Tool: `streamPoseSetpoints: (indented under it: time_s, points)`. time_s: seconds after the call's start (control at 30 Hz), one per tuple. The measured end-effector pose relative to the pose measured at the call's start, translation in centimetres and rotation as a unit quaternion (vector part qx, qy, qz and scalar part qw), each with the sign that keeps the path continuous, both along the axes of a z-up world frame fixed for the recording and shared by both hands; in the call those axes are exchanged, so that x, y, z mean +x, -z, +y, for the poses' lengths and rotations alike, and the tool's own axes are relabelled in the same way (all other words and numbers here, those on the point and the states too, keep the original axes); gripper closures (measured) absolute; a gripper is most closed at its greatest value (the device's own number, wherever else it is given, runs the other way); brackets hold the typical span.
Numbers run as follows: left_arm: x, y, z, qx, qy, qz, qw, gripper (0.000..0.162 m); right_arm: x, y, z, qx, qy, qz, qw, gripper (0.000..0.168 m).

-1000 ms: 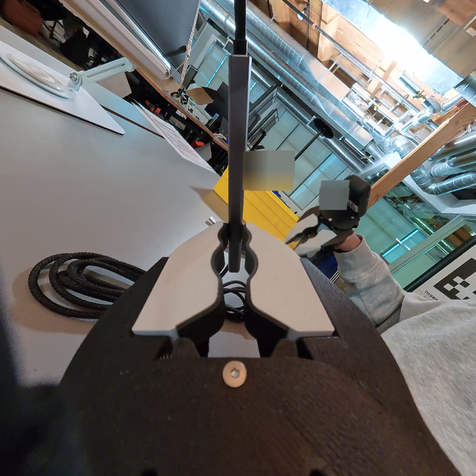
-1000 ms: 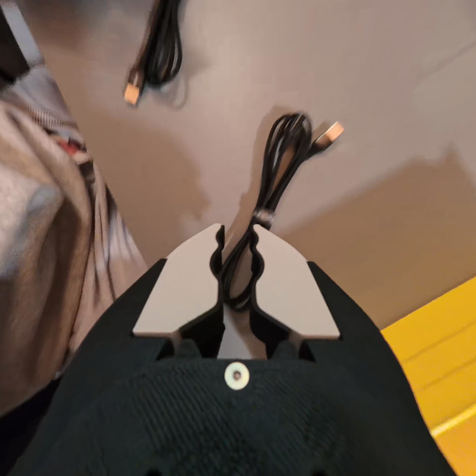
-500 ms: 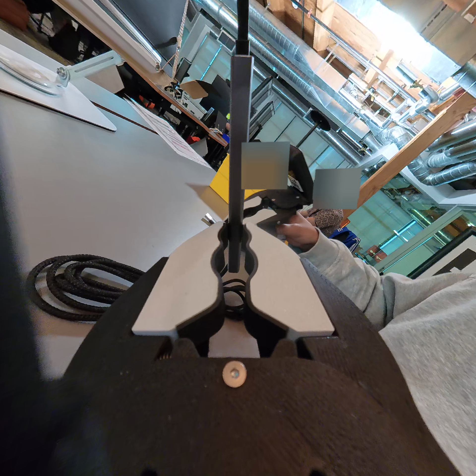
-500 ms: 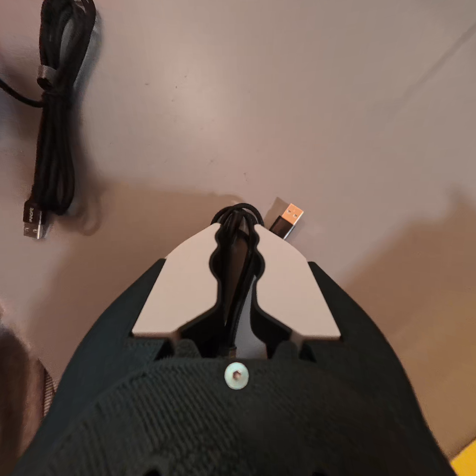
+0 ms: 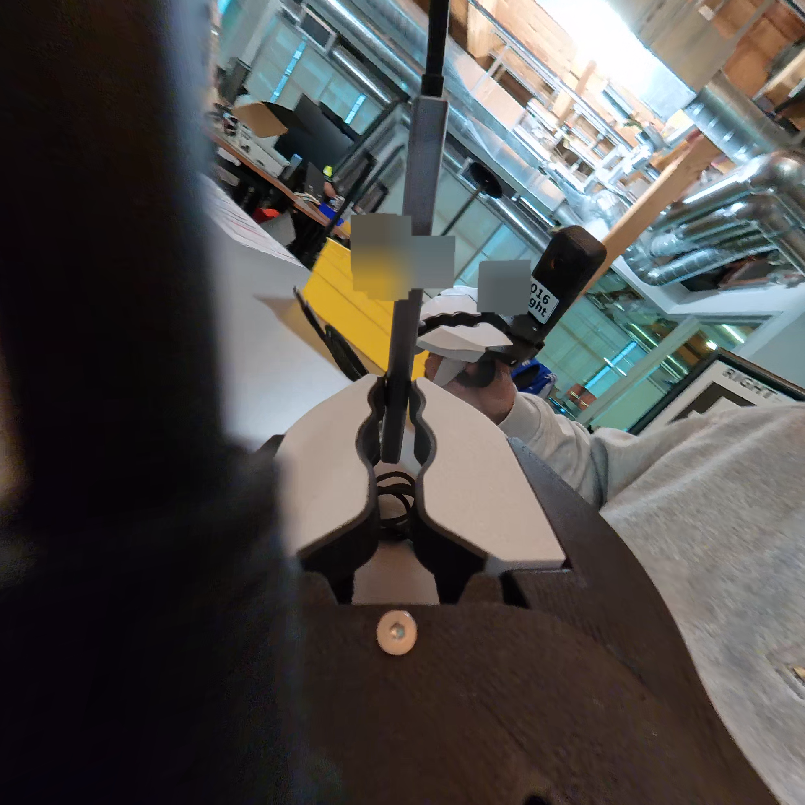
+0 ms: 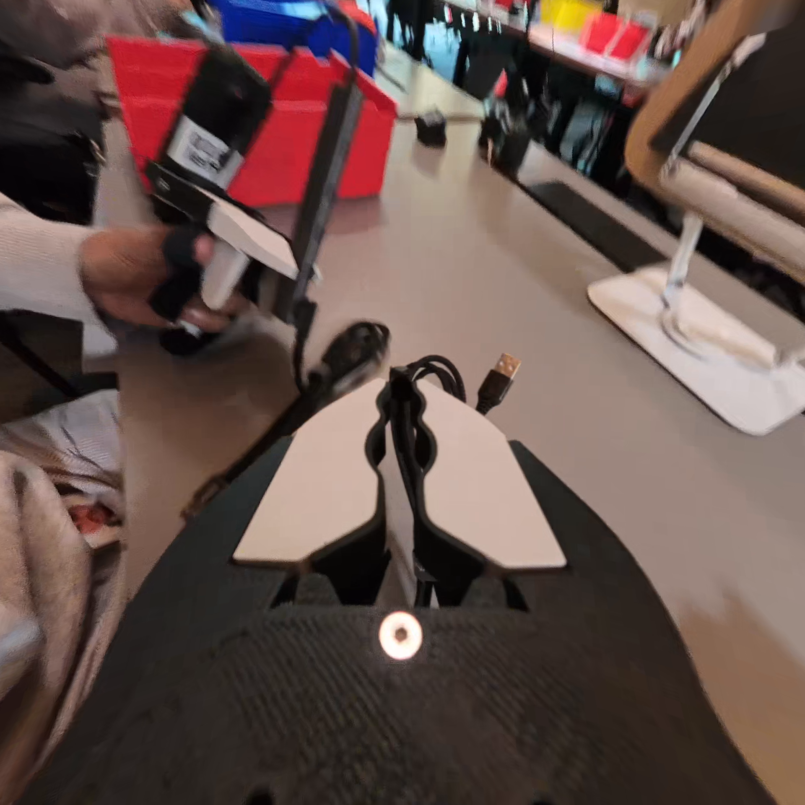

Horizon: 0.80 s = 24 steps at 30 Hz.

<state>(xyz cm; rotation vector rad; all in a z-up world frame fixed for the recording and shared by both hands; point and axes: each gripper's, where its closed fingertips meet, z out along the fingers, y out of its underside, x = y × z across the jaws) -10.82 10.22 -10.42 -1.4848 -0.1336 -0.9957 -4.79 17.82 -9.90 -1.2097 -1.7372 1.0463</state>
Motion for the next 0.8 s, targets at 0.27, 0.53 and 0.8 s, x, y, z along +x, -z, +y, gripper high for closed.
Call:
streamPoseSetpoints:
  time_s: [0.27,0.53,0.8]
  points:
    - [5.0,-1.9,-1.1,0.052,0.112,-0.004,0.992,0.154,-0.1,-2.6,-5.9,-0.119,-0.055,0.058,0.990,0.161]
    - [5.8,-1.5,-1.1,0.052,0.128,0.017,0.990,0.157,0.0,-1.6,-7.6,-0.178,-0.064,0.033,0.981,0.160]
    - [5.8,-1.9,-1.3,0.067,0.127,0.011,0.990,0.158,-0.1,-1.5,-7.9,-0.289,-0.069,0.027,0.955,0.160]
